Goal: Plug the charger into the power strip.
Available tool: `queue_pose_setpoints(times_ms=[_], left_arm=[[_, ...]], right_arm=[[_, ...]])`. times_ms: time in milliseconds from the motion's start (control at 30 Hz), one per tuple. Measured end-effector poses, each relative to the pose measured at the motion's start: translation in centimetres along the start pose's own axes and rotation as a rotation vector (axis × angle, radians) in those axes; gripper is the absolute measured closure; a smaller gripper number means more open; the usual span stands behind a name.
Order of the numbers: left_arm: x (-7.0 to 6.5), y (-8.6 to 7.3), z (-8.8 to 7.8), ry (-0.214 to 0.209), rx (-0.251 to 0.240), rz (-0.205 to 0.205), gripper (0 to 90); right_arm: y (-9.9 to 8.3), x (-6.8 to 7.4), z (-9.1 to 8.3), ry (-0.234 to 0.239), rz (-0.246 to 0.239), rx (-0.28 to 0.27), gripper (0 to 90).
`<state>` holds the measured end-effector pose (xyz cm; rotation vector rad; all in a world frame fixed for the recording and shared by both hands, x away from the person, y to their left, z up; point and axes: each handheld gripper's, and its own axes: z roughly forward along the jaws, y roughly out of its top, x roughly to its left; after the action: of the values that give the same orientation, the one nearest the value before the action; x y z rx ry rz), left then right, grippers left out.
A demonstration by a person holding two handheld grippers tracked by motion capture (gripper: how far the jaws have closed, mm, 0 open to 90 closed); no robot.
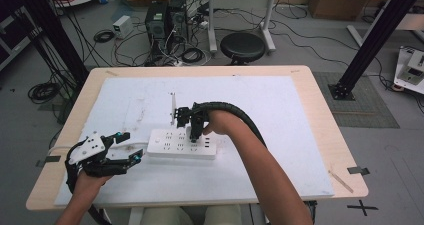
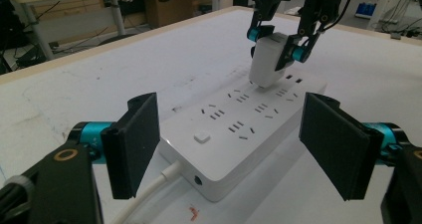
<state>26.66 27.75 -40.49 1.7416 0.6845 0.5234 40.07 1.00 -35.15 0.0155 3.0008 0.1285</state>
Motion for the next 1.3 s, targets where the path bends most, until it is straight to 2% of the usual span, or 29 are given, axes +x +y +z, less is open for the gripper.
queue_pose_setpoints(times_ms=[33, 67, 167, 200, 300, 433, 867, 1033, 1100, 1233, 1300], left_arm=[[0.0, 0.0, 0.0, 0.001, -0.001, 0.000, 24.0], [0.0, 0.0, 0.0, 0.000, 0.000, -0.001, 24.1], [0.0, -0.1, 0.0, 0.002, -0.002, -0.002, 24.1], [0.1, -0.2, -0.1, 0.005, 0.001, -0.007, 24.1], [0.2, -0.3, -0.1, 0.006, 0.002, -0.010, 24.0], [0.2, -0.2, 0.0, 0.006, -0.001, -0.011, 24.1], [0.2, -0.2, 0.1, 0.007, -0.002, -0.013, 24.0], [0.1, -0.1, -0.1, 0.010, -0.006, -0.009, 24.1], [0.1, -0.1, -0.2, 0.012, -0.006, -0.010, 24.1], [0.3, -0.2, -0.5, 0.017, -0.003, -0.013, 24.0], [0.4, -0.2, -0.6, 0.021, -0.004, -0.017, 24.0]], right_arm=[[0.0, 0.0, 0.0, 0.000, 0.000, 0.000, 63.7], [0.2, 0.1, 0.7, -0.004, -0.002, 0.029, 63.8], [0.2, -0.1, 0.7, 0.005, 0.002, 0.025, 63.8], [0.0, -0.3, 0.7, 0.021, 0.015, 0.019, 63.9], [0.1, -0.3, 0.7, 0.019, 0.005, 0.020, 63.9], [0.2, -0.5, 0.9, 0.031, 0.030, 0.023, 64.1], [0.4, -0.2, 1.1, 0.019, 0.048, 0.029, 64.1], [-0.1, -0.1, 1.2, 0.009, 0.050, -0.009, 64.0], [-0.4, -0.1, 1.3, 0.015, 0.055, -0.034, 63.8], [-0.6, -0.3, 1.3, 0.023, 0.049, -0.050, 63.4], [-0.7, -0.3, 1.2, 0.028, 0.067, -0.064, 62.7]])
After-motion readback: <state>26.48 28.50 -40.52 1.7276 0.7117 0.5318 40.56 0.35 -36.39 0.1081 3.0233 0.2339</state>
